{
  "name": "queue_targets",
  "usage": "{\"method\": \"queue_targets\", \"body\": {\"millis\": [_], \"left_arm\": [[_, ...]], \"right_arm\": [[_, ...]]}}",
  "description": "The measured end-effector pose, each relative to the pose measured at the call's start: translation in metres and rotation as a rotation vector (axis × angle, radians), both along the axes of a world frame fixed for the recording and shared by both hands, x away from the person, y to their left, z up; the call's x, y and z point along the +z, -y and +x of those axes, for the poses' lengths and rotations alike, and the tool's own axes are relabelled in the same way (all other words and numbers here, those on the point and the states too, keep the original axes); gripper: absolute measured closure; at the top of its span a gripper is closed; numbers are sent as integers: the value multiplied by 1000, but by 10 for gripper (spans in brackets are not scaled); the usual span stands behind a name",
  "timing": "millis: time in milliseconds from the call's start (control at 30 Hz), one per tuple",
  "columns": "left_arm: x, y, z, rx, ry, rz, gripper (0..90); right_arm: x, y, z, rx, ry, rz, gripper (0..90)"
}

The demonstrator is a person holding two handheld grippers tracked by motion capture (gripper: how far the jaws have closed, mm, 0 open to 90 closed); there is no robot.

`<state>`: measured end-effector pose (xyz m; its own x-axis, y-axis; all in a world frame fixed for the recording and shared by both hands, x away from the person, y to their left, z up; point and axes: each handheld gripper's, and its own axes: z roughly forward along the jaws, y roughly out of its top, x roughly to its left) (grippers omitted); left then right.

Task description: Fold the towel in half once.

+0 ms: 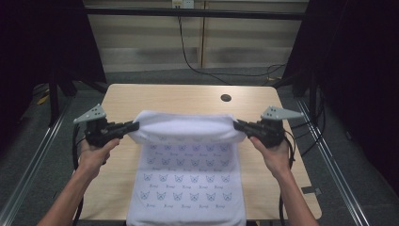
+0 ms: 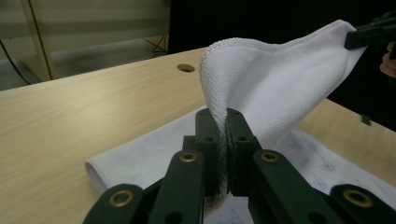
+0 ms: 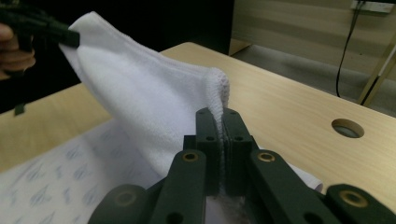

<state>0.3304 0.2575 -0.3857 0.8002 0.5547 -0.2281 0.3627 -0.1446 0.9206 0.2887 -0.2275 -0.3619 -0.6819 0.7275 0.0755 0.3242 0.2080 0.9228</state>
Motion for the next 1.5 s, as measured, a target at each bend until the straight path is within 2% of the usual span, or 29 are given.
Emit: {"method": "queue_targets", "body": {"millis": [33,100,200,267,333,400,467,500,533,567,633,667,733,767,800,867,933,1000,1100,1167,1267,1333,1367,1400,1500], "left_arm": [[-1,-1,-8,-4,5,14,859],[-4,-3,-25,-34,-5,12,859],[-11,-1,-50,-63,-1,52,855],[-21,-2,-62,-68,-14,71,848],[-38,-3,-72,-72,-30,89,845],[-59,-2,-81,-83,-81,112,845],[-78,-3,-90,-96,-113,118,843],[-86,-4,-93,-111,-145,152,840],[-89,-5,-96,-117,-152,162,819],[-93,-6,-98,-131,-160,169,816],[-96,-9,-104,-152,-186,171,795],[-96,-10,-108,-177,-202,166,789],[-98,-11,-116,-218,-212,180,776],[-98,-11,-119,-240,-218,192,775],[-98,-12,-123,-263,-213,193,761],[-93,-18,-129,-278,-205,164,697],[-87,-26,-128,-267,-190,107,654],[-81,-30,-121,-224,-174,99,619],[-79,-26,-99,-174,-162,98,599],[-82,-19,-78,-140,-178,94,599],[-91,-3,-45,-100,-201,143,596],[-97,8,-26,-71,-216,177,589],[-101,14,-18,-60,-219,210,587],[-105,20,-10,-54,-223,247,590],[-119,30,4,-36,-245,281,596]], "right_arm": [[0,0,-11,8,4,-7,878],[-3,1,-32,26,4,-10,877],[-12,4,-62,38,0,-5,876],[-24,2,-79,42,-26,-21,875],[-41,0,-95,55,-60,-23,874],[-60,-2,-108,60,-99,-37,869],[-78,-4,-119,69,-124,-69,852],[-87,-5,-123,74,-154,-68,848],[-97,-6,-128,86,-192,-72,846],[-102,-6,-130,92,-210,-74,839],[-112,-6,-138,101,-248,-103,831],[-115,-5,-142,103,-258,-101,828],[-118,-3,-152,113,-276,-92,807],[-118,-4,-157,125,-267,-119,795],[-115,-6,-161,137,-283,-127,769],[-113,-7,-167,170,-298,-125,710],[-111,-5,-171,176,-300,-120,661],[-108,-2,-170,158,-292,-93,621],[-103,1,-159,135,-254,-43,591],[-100,0,-146,117,-237,-57,597],[-104,-2,-115,96,-229,-56,569],[-109,-4,-91,80,-244,-87,566],[-113,-5,-79,77,-260,-93,567],[-116,-6,-68,65,-268,-109,563],[-129,-8,-37,28,-298,-152,541]]}}
